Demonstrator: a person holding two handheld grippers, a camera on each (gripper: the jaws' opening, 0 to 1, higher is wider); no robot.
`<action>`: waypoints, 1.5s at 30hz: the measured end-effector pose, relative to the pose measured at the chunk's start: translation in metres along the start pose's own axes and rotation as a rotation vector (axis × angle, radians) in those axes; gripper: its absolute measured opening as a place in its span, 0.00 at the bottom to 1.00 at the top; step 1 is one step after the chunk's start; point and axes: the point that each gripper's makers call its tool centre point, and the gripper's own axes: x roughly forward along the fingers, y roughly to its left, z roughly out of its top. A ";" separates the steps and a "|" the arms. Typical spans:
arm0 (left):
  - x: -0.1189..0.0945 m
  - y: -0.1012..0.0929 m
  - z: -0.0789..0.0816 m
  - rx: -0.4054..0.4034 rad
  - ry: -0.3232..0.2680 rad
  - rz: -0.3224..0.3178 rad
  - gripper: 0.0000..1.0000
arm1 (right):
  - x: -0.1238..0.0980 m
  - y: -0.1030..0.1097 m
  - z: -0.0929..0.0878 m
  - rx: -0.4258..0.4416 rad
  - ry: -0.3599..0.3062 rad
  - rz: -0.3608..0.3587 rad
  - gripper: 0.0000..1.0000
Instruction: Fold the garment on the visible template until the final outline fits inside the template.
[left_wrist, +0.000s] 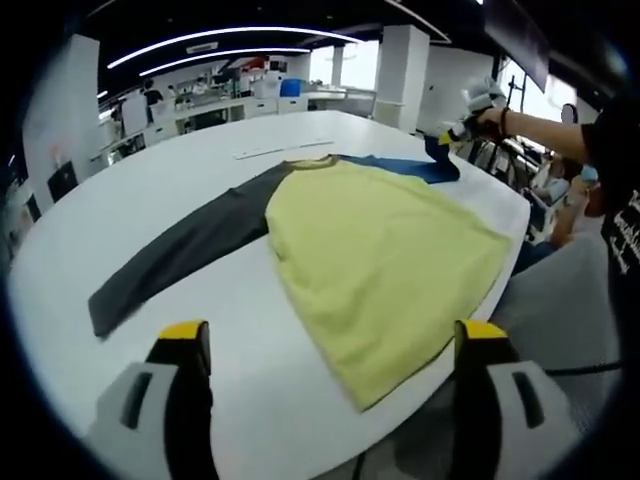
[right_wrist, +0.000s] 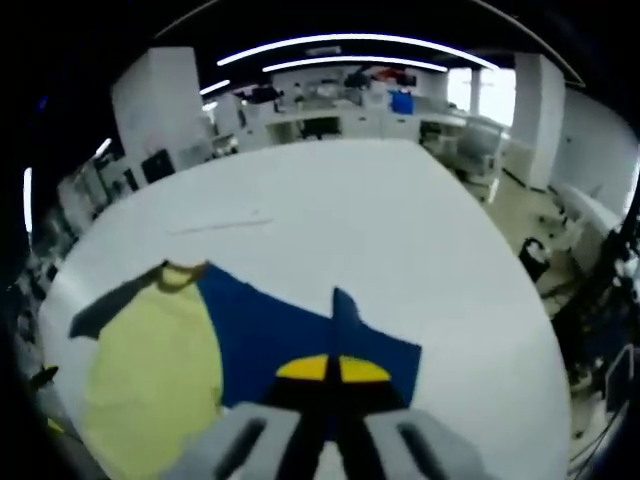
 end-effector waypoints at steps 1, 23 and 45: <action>0.000 0.001 -0.001 -0.002 0.002 0.001 0.99 | 0.003 0.003 0.002 -0.003 0.000 0.007 0.00; -0.001 -0.019 0.000 -0.005 0.027 0.006 0.98 | 0.019 0.094 0.014 -0.046 -0.007 0.122 0.00; -0.004 -0.013 -0.007 -0.016 0.038 0.009 0.98 | 0.038 0.173 0.027 -0.105 0.006 0.232 0.00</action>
